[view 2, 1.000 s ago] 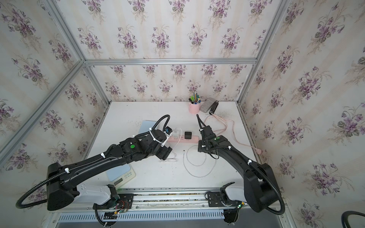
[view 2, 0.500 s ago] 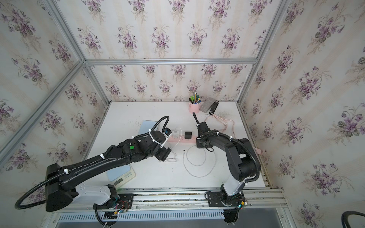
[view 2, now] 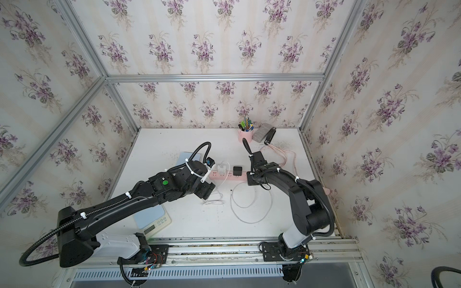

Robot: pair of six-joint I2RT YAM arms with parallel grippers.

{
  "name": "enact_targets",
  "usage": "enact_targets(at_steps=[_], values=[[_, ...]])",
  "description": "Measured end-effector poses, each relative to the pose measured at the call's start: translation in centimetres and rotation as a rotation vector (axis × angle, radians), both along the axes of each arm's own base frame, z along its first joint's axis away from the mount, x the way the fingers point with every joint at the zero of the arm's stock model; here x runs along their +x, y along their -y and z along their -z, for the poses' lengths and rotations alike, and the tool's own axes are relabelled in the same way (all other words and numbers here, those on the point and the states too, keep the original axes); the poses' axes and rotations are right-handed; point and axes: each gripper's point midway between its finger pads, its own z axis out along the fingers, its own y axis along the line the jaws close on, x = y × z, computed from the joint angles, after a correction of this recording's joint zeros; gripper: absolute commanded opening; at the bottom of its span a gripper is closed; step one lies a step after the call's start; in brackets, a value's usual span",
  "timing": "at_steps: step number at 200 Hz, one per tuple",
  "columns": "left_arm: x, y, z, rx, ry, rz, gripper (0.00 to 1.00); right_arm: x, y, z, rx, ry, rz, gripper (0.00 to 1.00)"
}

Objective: Charge the electronic scale
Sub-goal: Pick up the charging cable from the center of the board.

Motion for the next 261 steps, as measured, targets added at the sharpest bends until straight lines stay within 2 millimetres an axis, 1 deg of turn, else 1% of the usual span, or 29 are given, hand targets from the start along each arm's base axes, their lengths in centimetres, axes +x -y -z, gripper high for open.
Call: enact_targets(at_steps=[26, 38, 53, 74, 91, 106, 122, 148, 161, 172, 176, 193, 215, 242, 252, 261], values=[[0.0, 0.8, -1.6, -0.045, 0.014, 0.037, 0.84, -0.5, 0.0, -4.7, 0.06, 0.11, 0.01, 0.0], [-0.2, 1.6, -2.5, -0.084, 0.018, 0.07, 0.83, -0.8, -0.6, -7.2, 0.119, 0.168, -0.009, 0.0], [-0.4, 3.0, -3.5, -0.147, 0.017, 0.122, 0.82, -1.5, -2.0, -10.7, 0.23, 0.239, -0.062, 0.0], [-0.9, 5.7, -4.1, -0.24, -0.006, 0.217, 0.74, -2.5, -4.5, -15.3, 0.397, 0.32, -0.17, 0.0], [-1.3, 7.7, -4.0, -0.302, -0.033, 0.277, 0.68, -3.2, -6.3, -18.4, 0.505, 0.37, -0.254, 0.0], [-1.7, 8.6, -3.9, -0.355, -0.046, 0.304, 0.64, -3.7, -7.1, -20.3, 0.574, 0.399, -0.29, 0.0], [-1.9, 9.2, -3.9, -0.41, -0.047, 0.315, 0.62, -4.2, -7.6, -21.2, 0.624, 0.416, -0.309, 0.0], [-1.6, 10.2, -4.5, -0.5, -0.028, 0.313, 0.61, -5.2, -8.2, -21.4, 0.705, 0.407, -0.323, 0.0], [-1.2, 10.7, -4.9, -0.539, -0.013, 0.308, 0.56, -5.7, -8.6, -21.7, 0.746, 0.402, -0.342, 0.0], [-0.8, 11.1, -5.1, -0.565, -0.002, 0.302, 0.56, -6.0, -9.0, -21.9, 0.773, 0.401, -0.365, 0.0], [-0.7, 11.2, -5.1, -0.575, 0.0, 0.299, 0.52, -6.1, -9.1, -22.0, 0.784, 0.401, -0.371, 0.0], [-0.4, 11.3, -5.3, -0.61, 0.013, 0.285, 0.5, -6.4, -9.4, -22.4, 0.817, 0.403, -0.38, 0.0], [0.1, 11.0, -4.8, -0.633, 0.008, 0.253, 0.47, -6.3, -9.6, -23.0, 0.849, 0.413, -0.373, 0.0], [1.0, 10.6, -4.9, -0.664, 0.007, 0.221, 0.47, -6.3, -9.4, -23.2, 0.868, 0.423, -0.355, 0.0], [1.2, 10.8, -4.9, -0.676, 0.004, 0.214, 0.47, -6.3, -9.3, -23.1, 0.877, 0.423, -0.34, 0.0], [1.4, 11.3, -4.8, -0.693, -0.001, 0.218, 0.47, -6.2, -9.1, -23.0, 0.882, 0.423, -0.312, 0.0]])
